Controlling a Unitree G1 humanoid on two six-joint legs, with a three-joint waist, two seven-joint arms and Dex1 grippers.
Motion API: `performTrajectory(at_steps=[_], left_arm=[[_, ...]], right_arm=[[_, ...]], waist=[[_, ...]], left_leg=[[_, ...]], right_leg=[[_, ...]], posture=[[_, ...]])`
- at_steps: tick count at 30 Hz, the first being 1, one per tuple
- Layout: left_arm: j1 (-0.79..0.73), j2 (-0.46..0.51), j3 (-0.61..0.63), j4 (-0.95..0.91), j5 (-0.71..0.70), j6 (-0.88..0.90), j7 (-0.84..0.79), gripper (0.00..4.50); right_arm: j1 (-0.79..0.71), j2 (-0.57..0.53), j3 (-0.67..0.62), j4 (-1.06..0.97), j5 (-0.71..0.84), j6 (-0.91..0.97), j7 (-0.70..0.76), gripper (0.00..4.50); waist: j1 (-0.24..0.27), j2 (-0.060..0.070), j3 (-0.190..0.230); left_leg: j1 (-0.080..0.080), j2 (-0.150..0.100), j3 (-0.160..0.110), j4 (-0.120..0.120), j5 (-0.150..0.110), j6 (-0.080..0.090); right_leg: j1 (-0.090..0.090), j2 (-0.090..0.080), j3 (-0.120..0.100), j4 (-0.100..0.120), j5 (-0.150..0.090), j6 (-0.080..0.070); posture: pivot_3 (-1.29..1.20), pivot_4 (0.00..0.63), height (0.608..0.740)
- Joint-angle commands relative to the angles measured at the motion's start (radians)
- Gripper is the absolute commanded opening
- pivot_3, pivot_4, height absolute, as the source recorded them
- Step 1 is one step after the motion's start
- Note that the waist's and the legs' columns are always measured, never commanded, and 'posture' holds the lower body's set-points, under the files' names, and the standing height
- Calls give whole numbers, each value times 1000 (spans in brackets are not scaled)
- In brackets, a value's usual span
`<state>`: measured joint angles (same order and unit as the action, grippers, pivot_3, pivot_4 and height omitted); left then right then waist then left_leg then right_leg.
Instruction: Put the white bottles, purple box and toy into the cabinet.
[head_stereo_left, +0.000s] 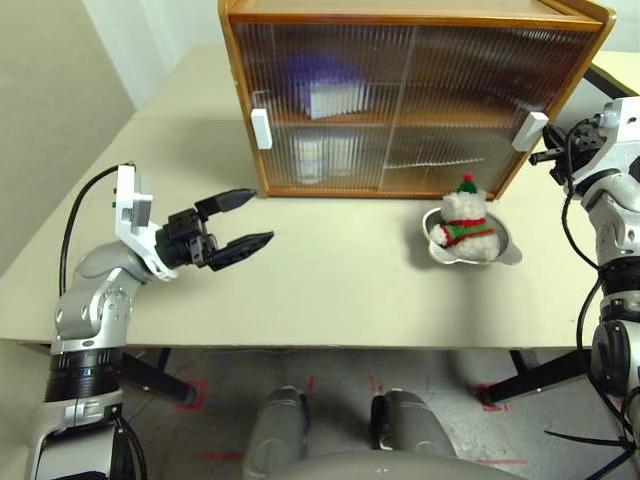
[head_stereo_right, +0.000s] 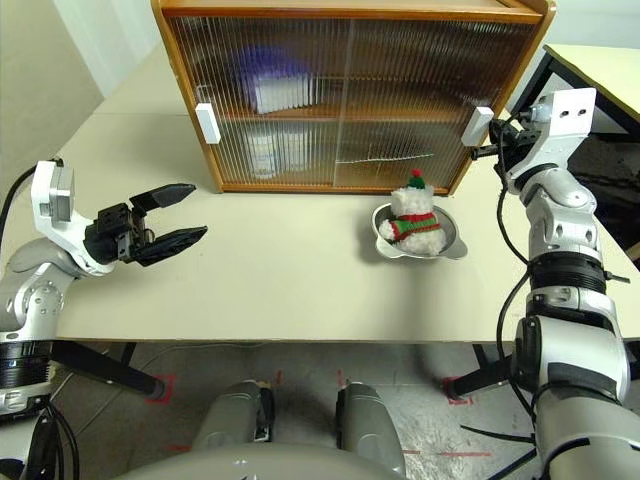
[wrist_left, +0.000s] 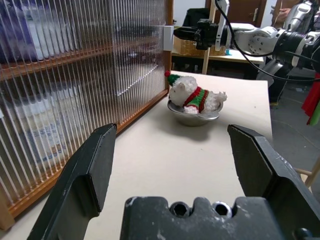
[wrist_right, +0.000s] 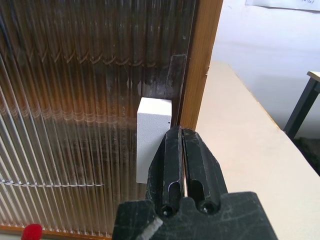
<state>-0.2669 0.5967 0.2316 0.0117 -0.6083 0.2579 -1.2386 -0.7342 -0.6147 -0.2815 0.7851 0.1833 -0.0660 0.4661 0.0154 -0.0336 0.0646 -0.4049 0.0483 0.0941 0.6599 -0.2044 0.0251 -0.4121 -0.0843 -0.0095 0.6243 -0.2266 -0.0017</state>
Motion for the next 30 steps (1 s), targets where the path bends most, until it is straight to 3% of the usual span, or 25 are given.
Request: performTrajectory(at_steps=[1, 13, 16, 30], left_arm=[[4, 10, 6, -13, -10, -11, 4, 4500], [-7, 5, 0, 3, -8, -16, 8, 4500], [-4, 5, -2, 4, -8, -15, 10, 4500], [29, 14, 11, -13, -13, -11, 33, 4500]], right_arm=[[-21, 17, 23, 19, -4, -20, 31, 80], [-25, 102, 59, -82, 43, 41, 155, 80], [-31, 144, 95, -106, 66, 75, 247, 80], [-89, 304, 171, -178, 111, 148, 369, 80]], waist=[[-1, 0, 0], [1, 1, 0], [-1, 1, 1], [-1, 3, 2]], left_leg=[[0, 0, 0, 0, 0, 0], [0, 1, 0, -1, 0, 0], [0, 1, 0, -2, 0, 0], [0, 1, 1, -11, 0, 0]], right_leg=[[0, 0, 0, 0, 0, 0], [-1, 0, 0, 0, 0, 0], [-2, 0, 0, 0, 0, -1], [-8, 0, 1, 1, 0, 2]], posture=[[181, 0, 740], [163, 7, 740], [159, 11, 740], [178, 26, 740]])
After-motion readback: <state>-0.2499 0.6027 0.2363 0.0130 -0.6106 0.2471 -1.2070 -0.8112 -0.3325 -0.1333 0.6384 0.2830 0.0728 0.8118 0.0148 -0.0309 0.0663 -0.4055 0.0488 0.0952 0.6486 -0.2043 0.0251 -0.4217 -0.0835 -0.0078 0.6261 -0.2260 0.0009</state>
